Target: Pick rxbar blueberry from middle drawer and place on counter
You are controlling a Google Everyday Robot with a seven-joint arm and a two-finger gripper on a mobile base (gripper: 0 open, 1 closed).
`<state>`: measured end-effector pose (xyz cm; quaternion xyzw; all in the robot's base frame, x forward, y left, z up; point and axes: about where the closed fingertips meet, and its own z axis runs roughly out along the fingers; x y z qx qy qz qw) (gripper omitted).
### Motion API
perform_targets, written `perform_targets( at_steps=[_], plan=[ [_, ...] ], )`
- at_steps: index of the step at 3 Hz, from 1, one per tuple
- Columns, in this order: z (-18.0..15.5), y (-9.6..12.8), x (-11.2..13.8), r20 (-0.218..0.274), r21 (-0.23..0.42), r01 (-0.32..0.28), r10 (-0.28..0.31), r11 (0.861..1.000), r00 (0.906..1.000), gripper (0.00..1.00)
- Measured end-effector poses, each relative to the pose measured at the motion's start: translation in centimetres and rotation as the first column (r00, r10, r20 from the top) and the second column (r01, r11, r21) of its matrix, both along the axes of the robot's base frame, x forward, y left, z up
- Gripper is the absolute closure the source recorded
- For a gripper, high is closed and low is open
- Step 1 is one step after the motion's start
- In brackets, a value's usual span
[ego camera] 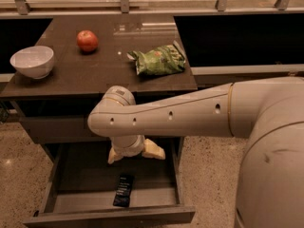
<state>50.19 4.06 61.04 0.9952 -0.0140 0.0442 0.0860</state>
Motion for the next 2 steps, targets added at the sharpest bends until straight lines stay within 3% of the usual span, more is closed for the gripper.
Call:
perform_targets(
  at_steps=[1,2],
  plan=[
    [-3.7,0.0,2.3,0.038,0.056,0.035,-0.038,0.998,0.9986,0.0],
    [-8.2,2.4,5.2,0.084,0.13,0.019,-0.03,0.991,0.996,0.0]
  ],
)
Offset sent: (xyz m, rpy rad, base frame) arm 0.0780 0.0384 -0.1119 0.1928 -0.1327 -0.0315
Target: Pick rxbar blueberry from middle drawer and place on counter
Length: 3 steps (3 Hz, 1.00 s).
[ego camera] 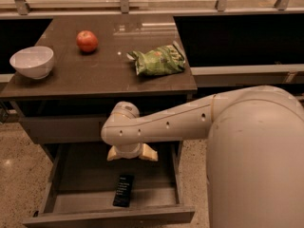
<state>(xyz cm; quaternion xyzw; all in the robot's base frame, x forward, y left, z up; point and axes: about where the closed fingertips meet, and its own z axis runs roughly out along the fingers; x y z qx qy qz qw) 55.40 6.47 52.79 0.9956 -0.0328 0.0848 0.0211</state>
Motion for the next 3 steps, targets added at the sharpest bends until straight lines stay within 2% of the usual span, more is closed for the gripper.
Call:
perform_targets(
  at_steps=[1,2,3],
  plan=[
    [-2.2,1.9,0.9,0.014,0.027,-0.03,0.03,0.999,0.9995,0.0],
    [-5.1,4.2,-0.1,-0.02,0.067,-0.071,0.072,0.995,0.9972,0.0],
    [-9.2,5.3,-1.3,-0.073,0.08,-0.075,0.081,0.994,0.994,0.0]
  ],
)
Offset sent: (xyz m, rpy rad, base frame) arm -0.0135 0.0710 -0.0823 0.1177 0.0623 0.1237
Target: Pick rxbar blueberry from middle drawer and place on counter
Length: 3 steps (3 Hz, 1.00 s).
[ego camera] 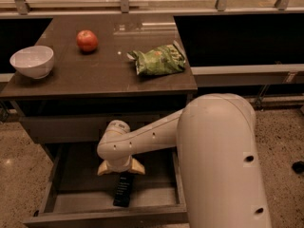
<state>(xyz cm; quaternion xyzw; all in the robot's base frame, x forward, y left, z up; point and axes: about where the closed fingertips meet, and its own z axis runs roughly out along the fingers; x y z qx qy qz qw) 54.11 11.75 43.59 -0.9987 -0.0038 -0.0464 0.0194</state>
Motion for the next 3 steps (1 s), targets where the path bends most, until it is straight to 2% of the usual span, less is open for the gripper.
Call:
perform_targets(
  at_steps=[1,3],
  plan=[
    [0.0,0.0,0.0,0.0,0.0,0.0,0.0,1.0,1.0,0.0],
    [-3.7,-1.1,-1.6,-0.062,-0.05,0.01,-0.013,0.999,0.998,0.0]
  ],
)
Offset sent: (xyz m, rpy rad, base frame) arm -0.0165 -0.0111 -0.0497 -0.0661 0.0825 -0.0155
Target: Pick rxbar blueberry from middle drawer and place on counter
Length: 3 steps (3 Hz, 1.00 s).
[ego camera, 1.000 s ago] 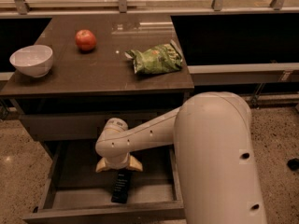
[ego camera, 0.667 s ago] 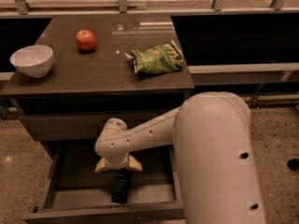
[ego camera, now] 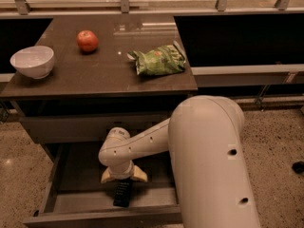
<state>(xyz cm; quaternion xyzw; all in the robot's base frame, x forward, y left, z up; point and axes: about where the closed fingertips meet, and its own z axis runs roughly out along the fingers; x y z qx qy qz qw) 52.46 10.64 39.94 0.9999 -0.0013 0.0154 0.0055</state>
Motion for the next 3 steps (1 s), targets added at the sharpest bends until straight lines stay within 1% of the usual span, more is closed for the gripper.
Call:
perform_targets(
  at_steps=[1,2,3],
  plan=[
    [-1.1,-0.2,-0.6,-0.018,0.018,0.004,-0.004,1.0,0.9998,0.0],
    [-2.2,0.0,-1.0,-0.035,0.061,0.013,-0.011,0.998,0.9993,0.04],
    [-2.9,0.1,-1.0,-0.045,0.07,0.016,-0.013,0.997,0.9989,0.2]
  ],
)
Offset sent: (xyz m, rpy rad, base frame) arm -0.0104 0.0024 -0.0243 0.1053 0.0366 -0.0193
